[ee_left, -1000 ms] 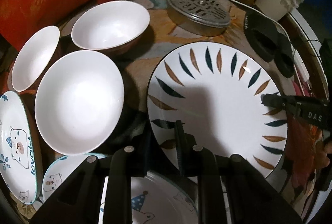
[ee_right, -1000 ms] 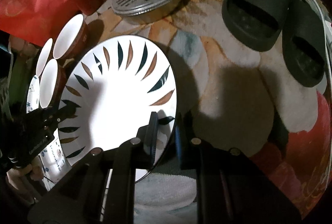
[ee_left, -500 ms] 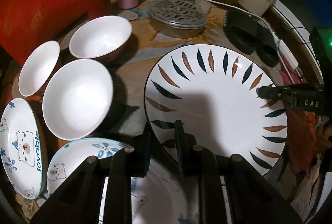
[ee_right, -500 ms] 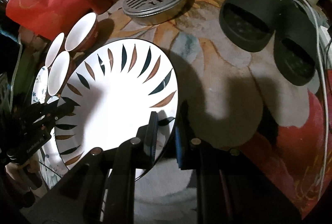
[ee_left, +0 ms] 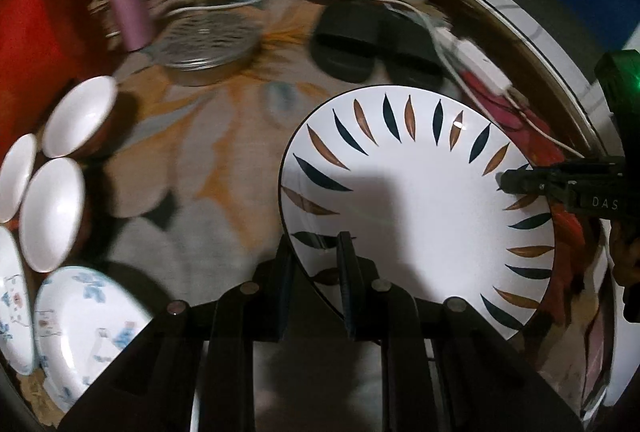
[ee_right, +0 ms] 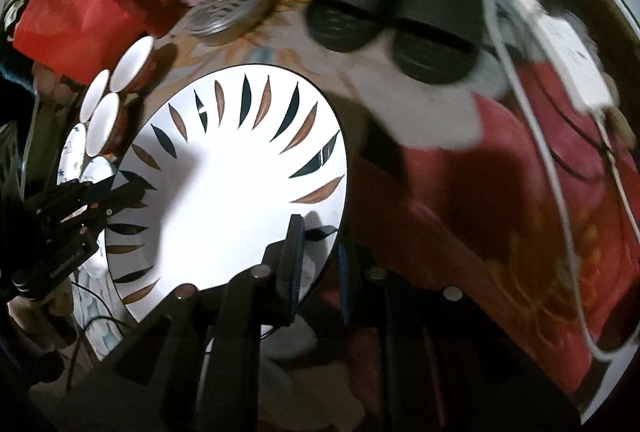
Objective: Organize plates and bowls
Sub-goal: 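Carry the striped plate toward the right tool and lower it onto the table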
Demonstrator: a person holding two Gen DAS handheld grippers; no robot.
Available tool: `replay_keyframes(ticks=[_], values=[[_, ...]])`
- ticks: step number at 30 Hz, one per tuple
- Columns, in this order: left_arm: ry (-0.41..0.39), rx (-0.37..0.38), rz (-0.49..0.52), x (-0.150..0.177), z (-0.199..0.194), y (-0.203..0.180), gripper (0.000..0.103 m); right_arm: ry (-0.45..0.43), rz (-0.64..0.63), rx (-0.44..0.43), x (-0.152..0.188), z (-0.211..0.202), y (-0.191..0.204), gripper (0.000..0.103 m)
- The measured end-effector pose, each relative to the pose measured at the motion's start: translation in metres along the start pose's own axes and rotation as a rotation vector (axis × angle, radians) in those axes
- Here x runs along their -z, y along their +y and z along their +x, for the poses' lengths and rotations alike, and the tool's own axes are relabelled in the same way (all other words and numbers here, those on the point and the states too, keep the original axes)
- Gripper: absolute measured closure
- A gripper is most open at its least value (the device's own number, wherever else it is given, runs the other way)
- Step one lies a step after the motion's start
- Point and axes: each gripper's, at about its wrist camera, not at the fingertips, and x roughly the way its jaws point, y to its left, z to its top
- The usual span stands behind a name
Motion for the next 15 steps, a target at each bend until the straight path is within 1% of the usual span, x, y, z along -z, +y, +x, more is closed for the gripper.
replay_keyframes(ticks=[5,7,15], values=[[0.022,0.037,0.062,0.0,0.02,-0.052,0.083,-0.004,0.072,0.037,0.029,-0.014,-0.044,0.087],[0.032,0.039,0.091,-0.001,0.029,-0.069,0.083,0.001,0.11,0.041,0.041,-0.014,-0.064,0.087],[0.077,0.04,0.157,-0.004,0.062,-0.125,0.083,-0.003,0.21,0.059,0.075,-0.01,-0.115,0.086]])
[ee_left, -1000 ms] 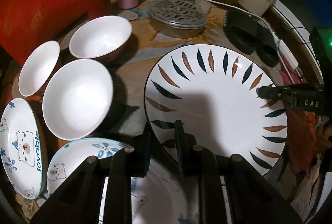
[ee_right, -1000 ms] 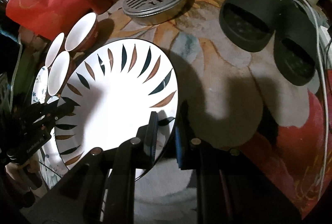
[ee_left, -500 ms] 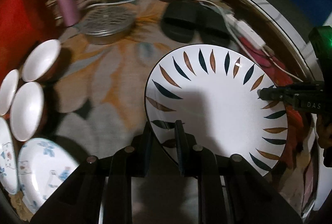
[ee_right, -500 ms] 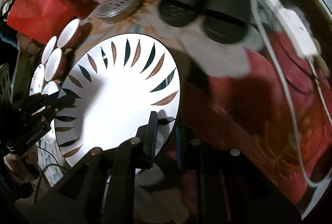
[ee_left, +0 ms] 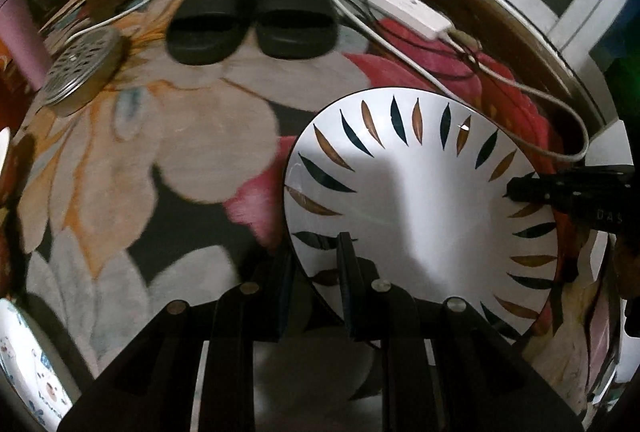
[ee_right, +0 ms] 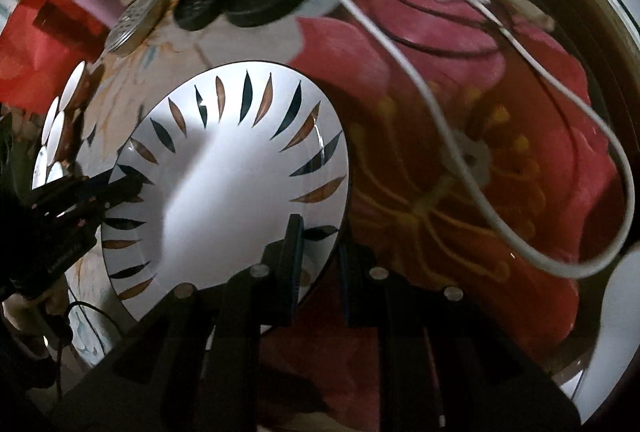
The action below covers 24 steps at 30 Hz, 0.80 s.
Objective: Organize plates and bowls
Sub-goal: 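Carry the striped plate toward the right tool and lower it onto the table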
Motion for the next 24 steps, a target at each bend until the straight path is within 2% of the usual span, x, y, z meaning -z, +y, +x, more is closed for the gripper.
replay_keyframes(ticks=[6,9,10,11,12,13,14,16,17,18,19,20,24], values=[[0.106,-0.029,-0.002,0.006,0.022,-0.011,0.084,0.041,0.039,0.008,0.012,0.019,-0.014,0.086],[0.104,-0.03,0.0,0.008,0.018,-0.011,0.083,0.036,0.07,0.004,0.017,0.019,-0.017,0.083],[0.104,-0.033,0.0,0.008,0.015,-0.011,0.079,0.036,0.091,0.007,0.017,0.017,-0.018,0.083],[0.105,-0.033,-0.005,0.008,0.014,-0.011,0.064,0.034,0.105,0.003,0.016,0.015,-0.019,0.083],[0.103,-0.03,-0.012,0.008,0.011,-0.01,0.054,0.037,0.123,-0.008,0.016,0.013,-0.019,0.078],[0.094,-0.025,-0.019,0.009,0.007,-0.009,0.037,0.036,0.146,-0.016,0.016,0.009,-0.019,0.067],[0.079,-0.019,-0.026,0.01,0.003,-0.008,0.028,0.029,0.158,0.0,0.017,0.005,-0.017,0.063],[0.066,-0.008,-0.037,0.01,-0.005,-0.007,0.022,-0.001,0.152,0.051,0.017,-0.006,-0.007,0.041],[0.071,0.005,-0.045,0.011,-0.007,-0.006,0.02,-0.014,0.144,0.073,0.018,-0.011,0.0,0.033],[0.081,0.017,-0.05,0.013,-0.01,-0.006,0.017,-0.03,0.133,0.088,0.019,-0.017,0.006,0.016],[0.084,0.017,-0.05,0.014,-0.012,-0.006,0.01,-0.052,0.123,0.084,0.021,-0.023,0.009,0.003],[0.076,0.006,-0.047,0.016,-0.016,-0.007,0.005,-0.061,0.118,0.079,0.023,-0.027,0.014,0.0],[0.038,-0.018,-0.05,0.022,-0.034,-0.006,0.002,-0.052,0.116,0.077,0.035,-0.032,0.035,0.0]])
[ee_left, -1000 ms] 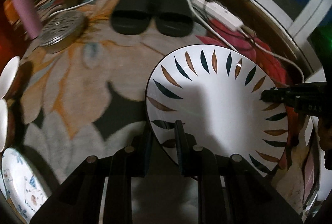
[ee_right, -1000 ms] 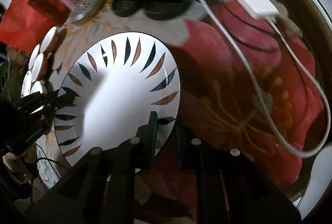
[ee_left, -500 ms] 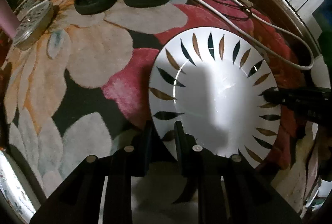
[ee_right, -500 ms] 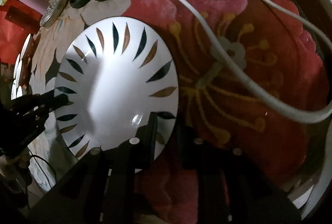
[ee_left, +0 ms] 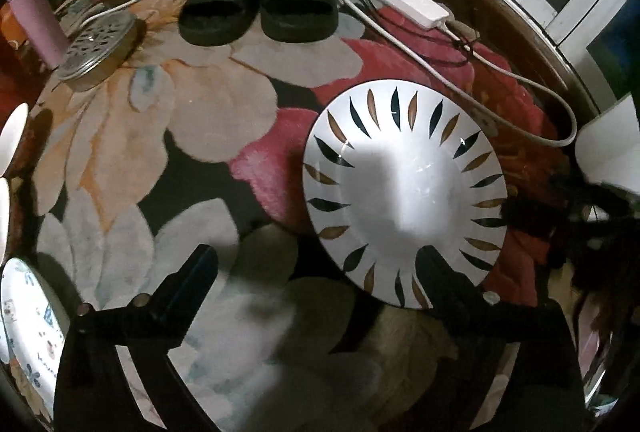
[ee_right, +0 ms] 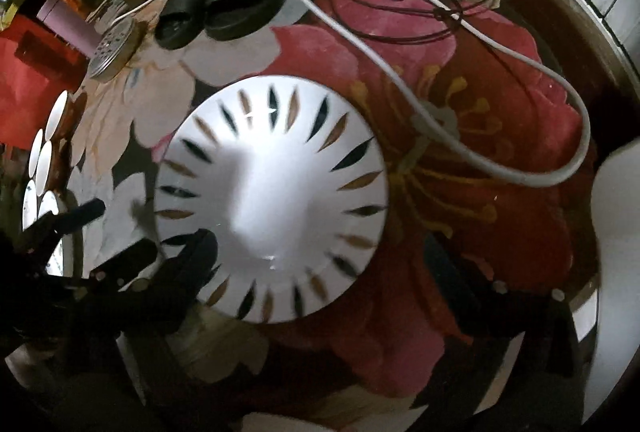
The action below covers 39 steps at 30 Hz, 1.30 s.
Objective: Organize plates and bowls
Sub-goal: 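Carry the striped plate toward the right tool and lower it onto the table, then open the left tool and move it back toward the bear-print plates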
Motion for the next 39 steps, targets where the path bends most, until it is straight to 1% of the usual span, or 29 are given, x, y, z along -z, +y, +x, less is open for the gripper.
replay_keyframes(ticks=[3,5,9,15,29,39], values=[[-0.004,-0.003,-0.013,0.003,-0.007,0.006,0.002,0.039,0.031,-0.009,0.006,0.007,0.009,0.0],[-0.006,-0.007,-0.026,0.004,-0.01,0.009,0.002,0.049,0.041,-0.003,0.01,0.007,0.012,0.0],[-0.008,-0.013,-0.05,0.006,-0.014,0.016,0.002,0.035,0.036,0.024,0.01,0.006,0.018,0.0],[-0.005,-0.016,-0.056,0.009,-0.016,0.022,0.002,0.02,0.03,0.045,0.009,0.005,0.022,0.0],[-0.009,-0.02,-0.076,0.013,-0.02,0.037,0.002,0.012,0.012,0.058,0.008,0.006,0.033,0.0],[-0.012,-0.038,-0.129,0.023,-0.029,0.065,0.002,0.017,-0.026,0.051,0.007,0.01,0.056,0.0]])
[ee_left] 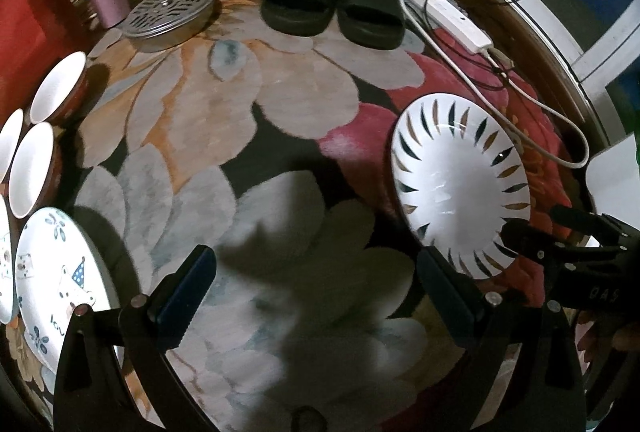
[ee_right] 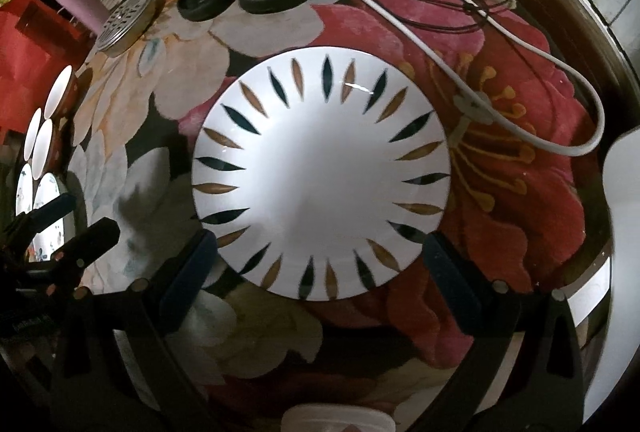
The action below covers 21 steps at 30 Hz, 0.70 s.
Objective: Organize plates and bowls
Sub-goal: 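Open the left tool and move it back toward the bear-print plates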
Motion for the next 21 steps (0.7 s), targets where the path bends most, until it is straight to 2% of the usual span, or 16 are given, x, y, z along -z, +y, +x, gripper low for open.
replay_keyframes(ticks=[10,21], values=[[-0.002,-0.008,-0.046,0.009,-0.008,0.029,0.002,0.004,-0.037,0.003,-0.001,0.002,0.023,0.0],[-0.004,-0.012,-0.058,0.014,-0.013,0.04,0.002,-0.009,-0.051,0.012,-0.001,-0.001,0.033,0.0]])
